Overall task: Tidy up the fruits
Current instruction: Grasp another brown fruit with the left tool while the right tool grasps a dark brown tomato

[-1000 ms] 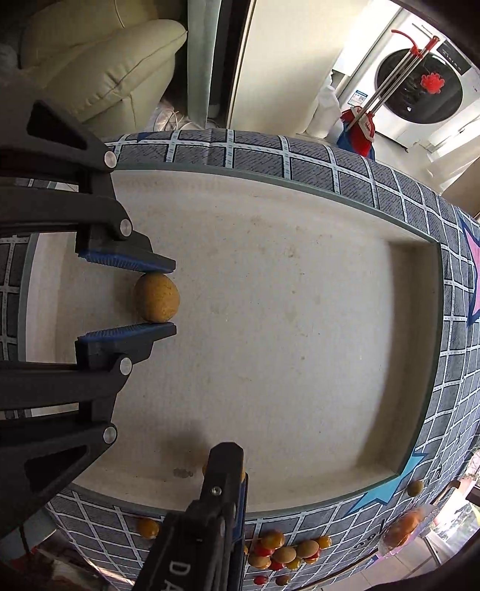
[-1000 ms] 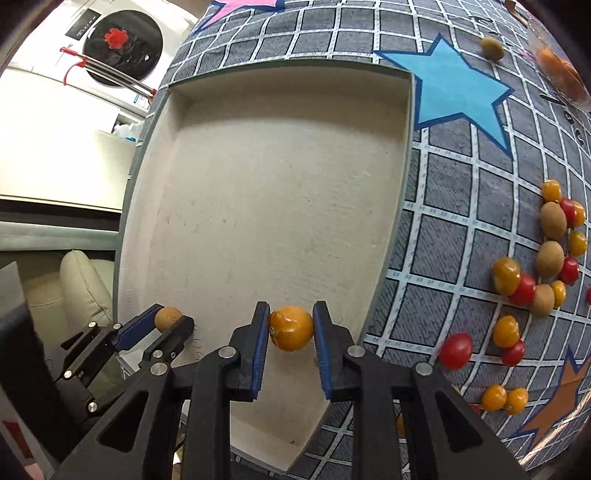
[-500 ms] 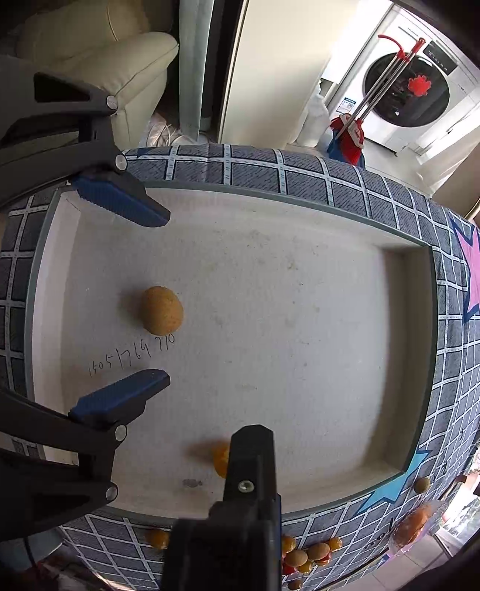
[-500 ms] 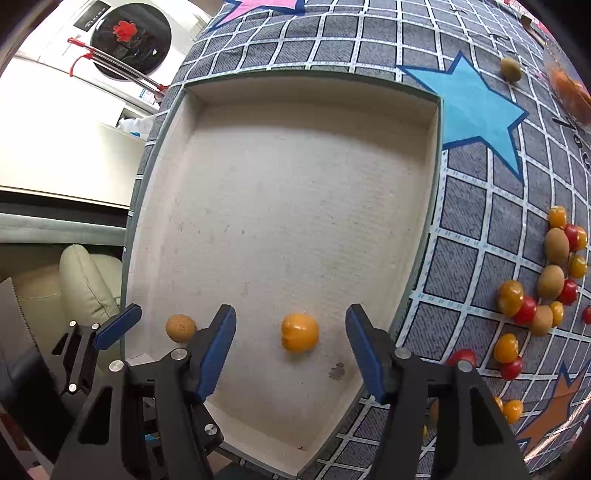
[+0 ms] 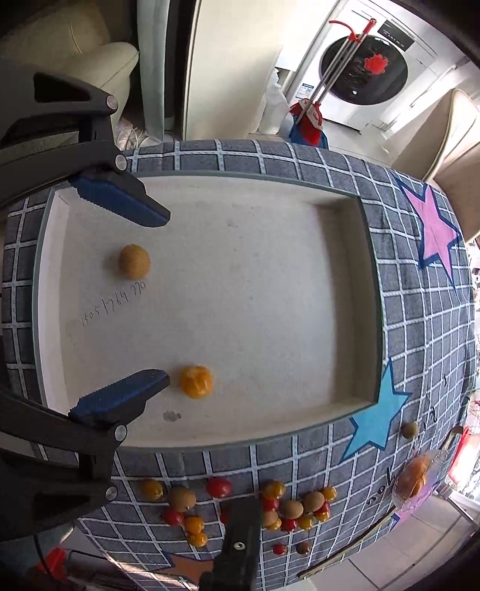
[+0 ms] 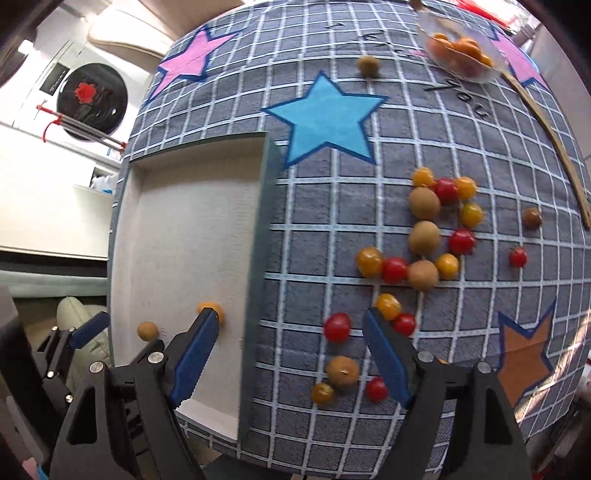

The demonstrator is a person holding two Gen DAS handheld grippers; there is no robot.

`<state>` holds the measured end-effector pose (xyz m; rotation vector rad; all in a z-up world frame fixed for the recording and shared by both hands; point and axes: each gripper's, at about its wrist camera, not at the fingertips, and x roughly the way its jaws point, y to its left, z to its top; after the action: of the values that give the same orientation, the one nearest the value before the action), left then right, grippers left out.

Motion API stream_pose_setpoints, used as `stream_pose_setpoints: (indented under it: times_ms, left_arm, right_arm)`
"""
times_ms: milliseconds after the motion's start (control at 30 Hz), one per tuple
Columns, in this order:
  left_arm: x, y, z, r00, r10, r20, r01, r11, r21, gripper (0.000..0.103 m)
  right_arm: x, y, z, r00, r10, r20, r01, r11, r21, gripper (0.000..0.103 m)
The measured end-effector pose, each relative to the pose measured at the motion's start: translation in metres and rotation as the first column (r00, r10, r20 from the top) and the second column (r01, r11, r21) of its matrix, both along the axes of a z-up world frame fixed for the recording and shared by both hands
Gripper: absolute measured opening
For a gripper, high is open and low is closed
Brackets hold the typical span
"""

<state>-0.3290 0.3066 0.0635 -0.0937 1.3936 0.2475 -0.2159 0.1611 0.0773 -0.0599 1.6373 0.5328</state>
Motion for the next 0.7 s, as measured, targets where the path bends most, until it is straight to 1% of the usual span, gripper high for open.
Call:
stream_pose_setpoints:
  times_ms: [67, 167, 300, 367, 467, 533, 700]
  left_arm:
    - [0.012, -0.012, 0.007, 0.999, -0.031, 0.013, 0.031, 1.000, -0.003, 0.081]
    - [0.033, -0.032, 0.016, 0.997, -0.074, 0.030, 0.074, 0.997, -0.029, 0.081]
    - [0.067, -0.065, 0.024, 0.991, -0.123, 0.047, 0.126, 0.990, -0.069, 0.081]
    - [0.085, -0.079, 0.023, 0.988, -0.145, 0.054, 0.149, 0.986, -0.078, 0.081]
    - [0.110, -0.097, 0.017, 0.984, -0.167, 0.056, 0.172, 0.981, -0.093, 0.081]
    - [0.126, -0.107, 0.009, 0.983, -0.177, 0.043, 0.180, 0.978, -0.103, 0.081]
    - [0.159, -0.122, -0.015, 0.985, -0.170, 0.010, 0.170, 0.978, -0.118, 0.081]
  right_arm:
    - [0.002, -0.025, -0.005, 0.999, -0.046, -0.008, 0.046, 0.999, -0.025, 0.082]
    - [0.006, -0.061, -0.010, 0.993, -0.115, -0.013, 0.114, 0.991, -0.068, 0.082]
    - [0.013, -0.107, -0.018, 0.979, -0.204, -0.013, 0.201, 0.972, -0.121, 0.082]
    - [0.019, -0.128, -0.021, 0.970, -0.244, -0.013, 0.240, 0.960, -0.143, 0.082]
    - [0.030, -0.155, -0.025, 0.956, -0.292, -0.006, 0.287, 0.943, -0.168, 0.082]
    - [0.040, -0.169, -0.027, 0.950, -0.312, 0.002, 0.308, 0.935, -0.174, 0.082]
    - [0.065, -0.191, -0.034, 0.944, -0.330, 0.015, 0.328, 0.929, -0.169, 0.082]
